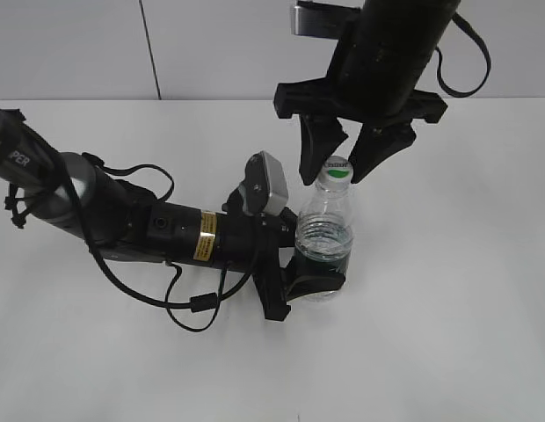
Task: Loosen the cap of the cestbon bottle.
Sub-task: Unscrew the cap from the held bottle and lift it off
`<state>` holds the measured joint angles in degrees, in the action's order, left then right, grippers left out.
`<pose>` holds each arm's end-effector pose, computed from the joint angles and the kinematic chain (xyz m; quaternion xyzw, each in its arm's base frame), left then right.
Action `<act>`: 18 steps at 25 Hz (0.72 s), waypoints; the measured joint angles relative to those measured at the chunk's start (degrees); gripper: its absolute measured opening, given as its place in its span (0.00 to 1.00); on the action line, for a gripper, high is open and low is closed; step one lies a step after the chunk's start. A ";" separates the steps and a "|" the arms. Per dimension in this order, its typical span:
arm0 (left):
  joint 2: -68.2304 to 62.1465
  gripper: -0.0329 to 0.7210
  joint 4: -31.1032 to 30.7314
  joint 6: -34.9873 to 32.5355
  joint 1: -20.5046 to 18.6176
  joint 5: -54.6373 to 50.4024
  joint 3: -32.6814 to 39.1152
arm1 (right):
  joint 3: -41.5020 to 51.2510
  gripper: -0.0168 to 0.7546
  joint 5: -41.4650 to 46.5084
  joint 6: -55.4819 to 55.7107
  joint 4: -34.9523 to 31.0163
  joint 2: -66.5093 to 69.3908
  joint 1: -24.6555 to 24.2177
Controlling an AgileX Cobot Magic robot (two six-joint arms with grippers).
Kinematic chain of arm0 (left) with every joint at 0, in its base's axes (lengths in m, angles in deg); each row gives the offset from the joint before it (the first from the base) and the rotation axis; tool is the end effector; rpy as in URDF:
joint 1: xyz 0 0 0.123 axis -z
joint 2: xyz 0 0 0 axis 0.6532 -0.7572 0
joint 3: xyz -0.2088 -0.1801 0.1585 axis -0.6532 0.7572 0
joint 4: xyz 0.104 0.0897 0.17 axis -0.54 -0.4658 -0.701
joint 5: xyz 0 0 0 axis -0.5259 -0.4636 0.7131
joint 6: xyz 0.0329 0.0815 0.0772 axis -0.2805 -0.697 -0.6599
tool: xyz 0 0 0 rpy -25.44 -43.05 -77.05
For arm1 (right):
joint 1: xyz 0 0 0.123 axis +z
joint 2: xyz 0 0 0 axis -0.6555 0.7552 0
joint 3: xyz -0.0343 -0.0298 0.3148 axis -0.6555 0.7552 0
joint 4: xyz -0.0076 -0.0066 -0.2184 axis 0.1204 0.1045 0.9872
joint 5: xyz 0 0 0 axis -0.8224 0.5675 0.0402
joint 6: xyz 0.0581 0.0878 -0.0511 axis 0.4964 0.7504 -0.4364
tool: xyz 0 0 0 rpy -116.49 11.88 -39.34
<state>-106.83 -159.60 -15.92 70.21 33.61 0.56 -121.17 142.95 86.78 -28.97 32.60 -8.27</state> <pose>0.3161 -0.2801 0.1123 0.5495 0.6311 -0.3818 0.3924 0.2960 0.2223 0.2851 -0.1839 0.9721 0.1413 0.0353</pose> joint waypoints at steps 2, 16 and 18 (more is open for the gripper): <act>0.00 0.58 0.00 0.00 0.00 0.00 0.00 | 0.00 0.53 0.00 0.10 -0.06 0.00 0.00; 0.12 0.59 -0.04 0.02 0.00 -0.16 0.00 | 0.00 0.41 0.00 -40.09 1.69 0.00 0.00; 0.12 0.59 -0.04 0.07 0.00 -0.16 0.00 | 0.00 0.41 0.00 -54.25 1.90 -0.06 0.00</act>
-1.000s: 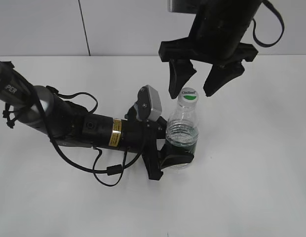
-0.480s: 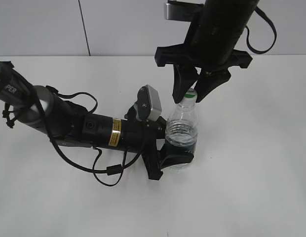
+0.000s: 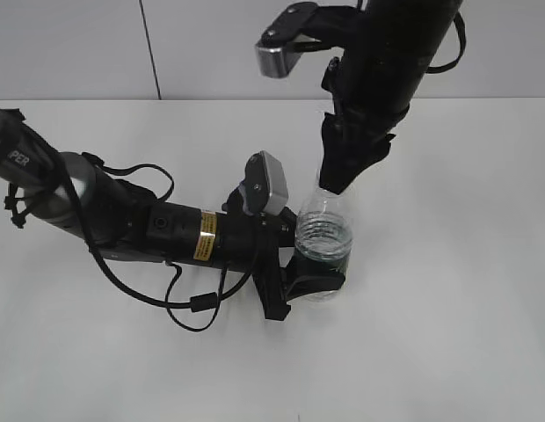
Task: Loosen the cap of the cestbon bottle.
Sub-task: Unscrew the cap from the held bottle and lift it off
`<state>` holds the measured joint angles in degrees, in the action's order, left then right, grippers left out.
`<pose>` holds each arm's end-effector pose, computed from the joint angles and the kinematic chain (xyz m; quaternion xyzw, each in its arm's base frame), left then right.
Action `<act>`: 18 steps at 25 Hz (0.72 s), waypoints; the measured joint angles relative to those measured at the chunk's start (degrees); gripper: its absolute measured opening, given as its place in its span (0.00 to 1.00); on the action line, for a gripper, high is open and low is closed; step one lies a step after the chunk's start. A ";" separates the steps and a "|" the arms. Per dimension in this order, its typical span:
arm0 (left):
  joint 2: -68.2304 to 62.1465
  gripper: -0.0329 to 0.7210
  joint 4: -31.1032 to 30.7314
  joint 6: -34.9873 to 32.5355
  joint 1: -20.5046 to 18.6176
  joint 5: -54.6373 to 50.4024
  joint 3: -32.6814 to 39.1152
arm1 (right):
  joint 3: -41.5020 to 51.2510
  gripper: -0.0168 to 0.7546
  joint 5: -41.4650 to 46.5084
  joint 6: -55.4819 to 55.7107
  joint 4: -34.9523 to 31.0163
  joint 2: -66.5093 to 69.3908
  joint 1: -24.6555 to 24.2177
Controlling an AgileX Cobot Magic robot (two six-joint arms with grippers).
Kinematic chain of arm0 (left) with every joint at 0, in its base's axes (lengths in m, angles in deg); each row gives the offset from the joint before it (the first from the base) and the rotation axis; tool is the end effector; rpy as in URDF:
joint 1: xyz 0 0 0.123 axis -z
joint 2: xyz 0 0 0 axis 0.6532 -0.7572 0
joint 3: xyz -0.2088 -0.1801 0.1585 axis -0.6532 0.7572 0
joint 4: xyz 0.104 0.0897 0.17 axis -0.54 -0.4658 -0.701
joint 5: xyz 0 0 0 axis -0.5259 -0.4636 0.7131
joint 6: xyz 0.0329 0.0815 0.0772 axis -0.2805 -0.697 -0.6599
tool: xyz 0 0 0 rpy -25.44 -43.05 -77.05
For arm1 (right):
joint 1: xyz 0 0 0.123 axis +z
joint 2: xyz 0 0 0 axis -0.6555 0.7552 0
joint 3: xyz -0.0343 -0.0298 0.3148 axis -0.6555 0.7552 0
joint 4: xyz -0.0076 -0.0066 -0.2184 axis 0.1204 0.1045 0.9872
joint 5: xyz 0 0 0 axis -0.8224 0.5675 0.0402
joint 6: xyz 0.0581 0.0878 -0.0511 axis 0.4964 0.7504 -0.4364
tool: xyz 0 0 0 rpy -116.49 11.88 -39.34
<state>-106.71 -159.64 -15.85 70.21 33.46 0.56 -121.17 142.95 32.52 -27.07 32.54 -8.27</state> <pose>0.3162 -0.2800 0.1128 0.5497 0.6314 -0.3808 0.3926 0.2977 0.2191 0.2846 -0.6115 0.7800 0.0938 0.0945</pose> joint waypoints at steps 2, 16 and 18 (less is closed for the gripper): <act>0.00 0.59 0.00 0.00 0.00 0.00 0.00 | -0.06 0.41 0.00 -13.09 0.30 0.00 0.00; 0.00 0.59 0.22 0.16 0.00 -0.12 0.00 | -4.87 0.40 0.01 -28.75 2.04 -3.54 0.06; 0.00 0.59 0.22 0.16 0.00 -0.12 0.00 | -4.97 0.40 0.01 -26.66 2.83 -4.93 0.06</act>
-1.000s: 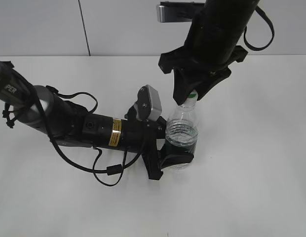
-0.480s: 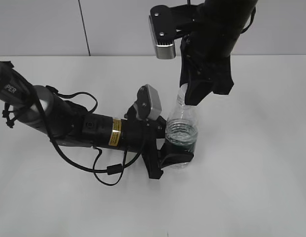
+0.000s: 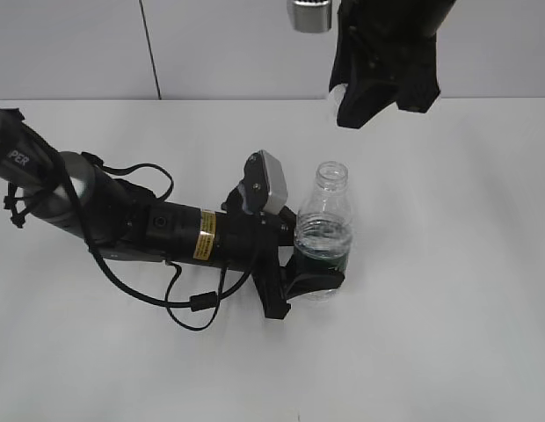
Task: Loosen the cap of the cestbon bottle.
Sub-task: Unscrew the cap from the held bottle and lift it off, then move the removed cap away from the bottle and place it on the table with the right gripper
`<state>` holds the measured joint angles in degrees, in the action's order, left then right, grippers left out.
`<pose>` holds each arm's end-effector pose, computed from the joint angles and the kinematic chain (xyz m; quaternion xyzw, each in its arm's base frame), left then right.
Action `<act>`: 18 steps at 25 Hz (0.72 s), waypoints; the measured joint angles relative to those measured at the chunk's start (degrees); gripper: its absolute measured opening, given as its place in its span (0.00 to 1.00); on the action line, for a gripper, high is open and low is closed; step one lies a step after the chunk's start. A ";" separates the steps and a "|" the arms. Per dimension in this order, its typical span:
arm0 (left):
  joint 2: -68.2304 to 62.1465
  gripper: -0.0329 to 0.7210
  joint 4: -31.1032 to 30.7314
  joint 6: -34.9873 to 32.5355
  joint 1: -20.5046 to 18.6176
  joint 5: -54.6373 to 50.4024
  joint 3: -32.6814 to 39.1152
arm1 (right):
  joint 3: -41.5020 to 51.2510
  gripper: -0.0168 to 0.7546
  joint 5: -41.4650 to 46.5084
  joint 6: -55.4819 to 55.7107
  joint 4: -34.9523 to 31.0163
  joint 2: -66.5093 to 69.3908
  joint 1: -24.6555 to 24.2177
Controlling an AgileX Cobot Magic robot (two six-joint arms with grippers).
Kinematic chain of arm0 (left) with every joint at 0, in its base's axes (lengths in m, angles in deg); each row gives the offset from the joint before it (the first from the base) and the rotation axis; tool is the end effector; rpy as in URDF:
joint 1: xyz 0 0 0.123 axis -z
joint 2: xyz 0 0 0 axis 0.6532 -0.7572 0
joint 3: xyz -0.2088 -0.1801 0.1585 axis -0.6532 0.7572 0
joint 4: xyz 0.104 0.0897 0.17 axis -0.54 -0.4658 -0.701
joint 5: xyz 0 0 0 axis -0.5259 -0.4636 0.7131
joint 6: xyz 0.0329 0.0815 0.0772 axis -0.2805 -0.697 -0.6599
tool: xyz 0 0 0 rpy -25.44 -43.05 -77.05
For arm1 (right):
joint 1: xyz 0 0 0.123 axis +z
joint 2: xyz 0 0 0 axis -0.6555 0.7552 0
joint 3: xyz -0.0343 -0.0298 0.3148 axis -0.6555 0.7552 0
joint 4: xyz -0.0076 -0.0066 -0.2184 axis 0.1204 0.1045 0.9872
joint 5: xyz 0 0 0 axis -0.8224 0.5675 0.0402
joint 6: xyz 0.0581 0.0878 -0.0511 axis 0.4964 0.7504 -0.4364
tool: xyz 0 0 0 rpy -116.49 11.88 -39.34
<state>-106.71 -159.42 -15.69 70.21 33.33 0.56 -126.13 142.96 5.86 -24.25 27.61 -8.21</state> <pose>0.3167 -0.2799 0.1128 0.5474 0.6336 -0.3805 0.3926 0.2945 0.2112 0.3365 -0.7766 0.6017 0.0192 0.1859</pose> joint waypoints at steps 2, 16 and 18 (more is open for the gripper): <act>0.00 0.59 0.00 0.00 0.00 0.00 0.00 | -0.06 0.40 0.00 2.81 1.75 -0.78 0.00; 0.00 0.59 0.00 0.00 0.00 0.05 0.00 | -0.01 0.40 0.05 16.16 8.02 -1.05 -5.14; 0.00 0.59 0.00 -0.01 0.00 0.05 0.00 | 0.06 0.40 0.05 19.84 7.50 -0.64 -8.60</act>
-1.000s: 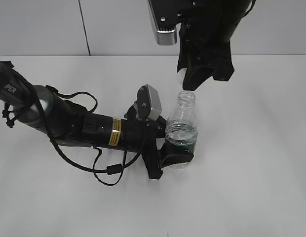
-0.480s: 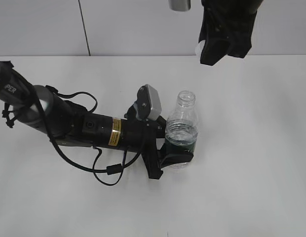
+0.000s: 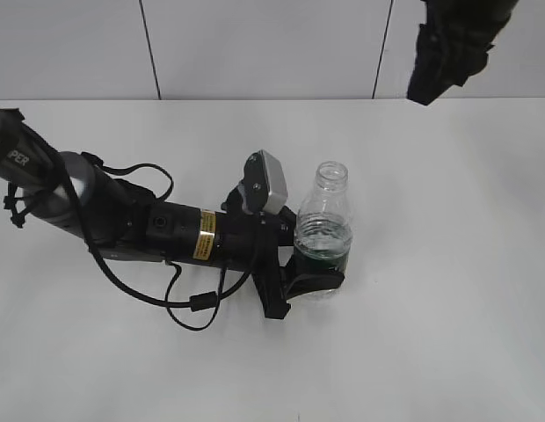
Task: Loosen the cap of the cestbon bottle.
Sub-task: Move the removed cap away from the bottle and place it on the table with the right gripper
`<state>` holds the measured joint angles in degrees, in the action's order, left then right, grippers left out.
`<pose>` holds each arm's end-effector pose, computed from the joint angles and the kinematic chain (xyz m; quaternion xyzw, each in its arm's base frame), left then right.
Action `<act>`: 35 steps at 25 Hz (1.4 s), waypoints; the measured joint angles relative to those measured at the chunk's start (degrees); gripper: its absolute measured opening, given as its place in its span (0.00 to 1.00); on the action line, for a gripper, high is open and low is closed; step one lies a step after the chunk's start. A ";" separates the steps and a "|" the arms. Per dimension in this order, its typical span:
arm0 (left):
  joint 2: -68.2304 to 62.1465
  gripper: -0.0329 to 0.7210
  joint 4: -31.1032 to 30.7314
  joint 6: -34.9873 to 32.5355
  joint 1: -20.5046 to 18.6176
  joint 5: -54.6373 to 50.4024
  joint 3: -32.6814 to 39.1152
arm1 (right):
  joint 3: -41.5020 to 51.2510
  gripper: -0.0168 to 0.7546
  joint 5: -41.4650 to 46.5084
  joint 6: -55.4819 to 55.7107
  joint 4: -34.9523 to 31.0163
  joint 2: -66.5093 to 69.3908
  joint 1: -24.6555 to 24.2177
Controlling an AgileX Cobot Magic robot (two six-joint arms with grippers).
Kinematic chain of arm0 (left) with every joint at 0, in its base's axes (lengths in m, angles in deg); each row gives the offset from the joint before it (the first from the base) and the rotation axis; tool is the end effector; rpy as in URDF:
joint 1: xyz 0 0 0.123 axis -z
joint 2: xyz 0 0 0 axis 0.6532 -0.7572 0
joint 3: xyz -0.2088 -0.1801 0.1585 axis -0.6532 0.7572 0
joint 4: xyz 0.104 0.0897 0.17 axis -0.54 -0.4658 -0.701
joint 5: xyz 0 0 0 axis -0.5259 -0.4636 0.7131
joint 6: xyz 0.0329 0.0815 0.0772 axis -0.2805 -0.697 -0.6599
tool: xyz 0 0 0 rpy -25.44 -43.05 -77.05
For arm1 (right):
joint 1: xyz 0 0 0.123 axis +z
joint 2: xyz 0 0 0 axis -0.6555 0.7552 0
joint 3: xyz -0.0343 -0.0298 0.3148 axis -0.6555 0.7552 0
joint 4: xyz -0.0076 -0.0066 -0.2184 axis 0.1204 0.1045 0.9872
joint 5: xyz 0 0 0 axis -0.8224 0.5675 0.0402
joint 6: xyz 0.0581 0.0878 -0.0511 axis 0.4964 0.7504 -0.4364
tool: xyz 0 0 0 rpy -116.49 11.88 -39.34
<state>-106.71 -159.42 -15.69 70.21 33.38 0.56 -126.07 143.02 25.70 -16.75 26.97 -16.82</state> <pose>0.3166 -0.2799 0.1129 0.5474 0.6334 -0.3808 0.3927 0.3262 0.1506 0.3388 -0.6157 0.7686 -0.0261 0.1716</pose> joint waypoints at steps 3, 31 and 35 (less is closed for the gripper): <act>0.00 0.59 0.00 0.00 0.00 0.00 0.00 | 0.04 0.40 0.00 5.95 -1.08 1.06 -5.03; -0.17 0.59 9.35 -7.52 0.00 -1.53 0.00 | 20.69 0.40 -18.28 41.05 -13.85 11.35 -16.65; -0.47 0.59 17.17 -11.70 0.00 -2.64 0.00 | 20.76 0.40 -19.69 40.47 -14.04 12.32 -14.32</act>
<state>-107.18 -142.25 -27.39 70.21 30.74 0.56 -105.31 123.33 66.17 -30.79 39.29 -31.14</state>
